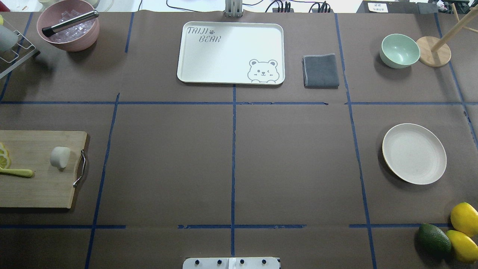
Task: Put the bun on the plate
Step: 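Move the right gripper toward the white round plate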
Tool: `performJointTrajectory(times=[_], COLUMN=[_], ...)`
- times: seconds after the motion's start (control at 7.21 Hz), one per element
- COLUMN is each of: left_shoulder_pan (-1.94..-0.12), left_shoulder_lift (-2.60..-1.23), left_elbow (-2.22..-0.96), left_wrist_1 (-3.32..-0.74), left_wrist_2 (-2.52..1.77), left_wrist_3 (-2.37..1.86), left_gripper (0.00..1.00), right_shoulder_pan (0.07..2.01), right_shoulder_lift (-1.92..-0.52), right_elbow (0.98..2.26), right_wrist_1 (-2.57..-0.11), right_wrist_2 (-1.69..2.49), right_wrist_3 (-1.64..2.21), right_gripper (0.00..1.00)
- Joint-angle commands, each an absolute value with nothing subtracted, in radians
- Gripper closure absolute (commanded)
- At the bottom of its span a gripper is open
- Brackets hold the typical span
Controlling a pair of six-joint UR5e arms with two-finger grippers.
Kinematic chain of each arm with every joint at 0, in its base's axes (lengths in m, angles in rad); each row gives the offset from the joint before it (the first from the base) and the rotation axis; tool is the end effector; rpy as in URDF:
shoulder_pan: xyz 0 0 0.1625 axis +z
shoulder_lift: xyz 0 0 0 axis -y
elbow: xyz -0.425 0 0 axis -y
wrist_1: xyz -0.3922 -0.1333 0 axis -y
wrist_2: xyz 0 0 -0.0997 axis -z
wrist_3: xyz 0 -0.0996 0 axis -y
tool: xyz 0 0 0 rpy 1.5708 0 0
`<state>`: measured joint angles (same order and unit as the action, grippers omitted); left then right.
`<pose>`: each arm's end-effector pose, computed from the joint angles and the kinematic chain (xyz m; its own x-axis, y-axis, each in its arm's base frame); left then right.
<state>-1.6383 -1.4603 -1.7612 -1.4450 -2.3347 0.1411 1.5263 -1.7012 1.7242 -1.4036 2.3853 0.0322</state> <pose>-0.0940 -0.4350 0.6300 0.7207 0.0606 -0.6906 -0.0343 0.9981 0.0518 0.0409 -0.4499 0.6231 0.6805 -0.1362 0.7200 0.0218 0.9859 0.1660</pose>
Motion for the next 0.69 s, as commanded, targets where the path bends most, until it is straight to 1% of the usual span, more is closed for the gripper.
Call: performJointTrajectory(times=[0.0,0.28,0.55], left_shoulder_pan=[-1.638,-1.638,-1.638], left_shoulder_lift=[-1.46,-1.46,-1.462], left_elbow=[-1.763,-1.763,-1.763], left_wrist_1=[-1.445,-1.447,-1.447], left_wrist_2=[-2.335,-2.335,-2.335], left_wrist_3=[0.14,0.141,0.141], left_gripper=[0.0,0.0,0.0], right_shoulder_pan=[1.526,1.519,1.427], right_shoulder_lift=[-1.701,-1.698,-1.697], right_elbow=[1.724,1.732,1.784], right_wrist_1=[-1.404,-1.402,-1.401], right_wrist_2=[2.385,2.387,2.388], right_wrist_3=[0.032,0.035,0.114], right_gripper=[0.0,0.0,0.0])
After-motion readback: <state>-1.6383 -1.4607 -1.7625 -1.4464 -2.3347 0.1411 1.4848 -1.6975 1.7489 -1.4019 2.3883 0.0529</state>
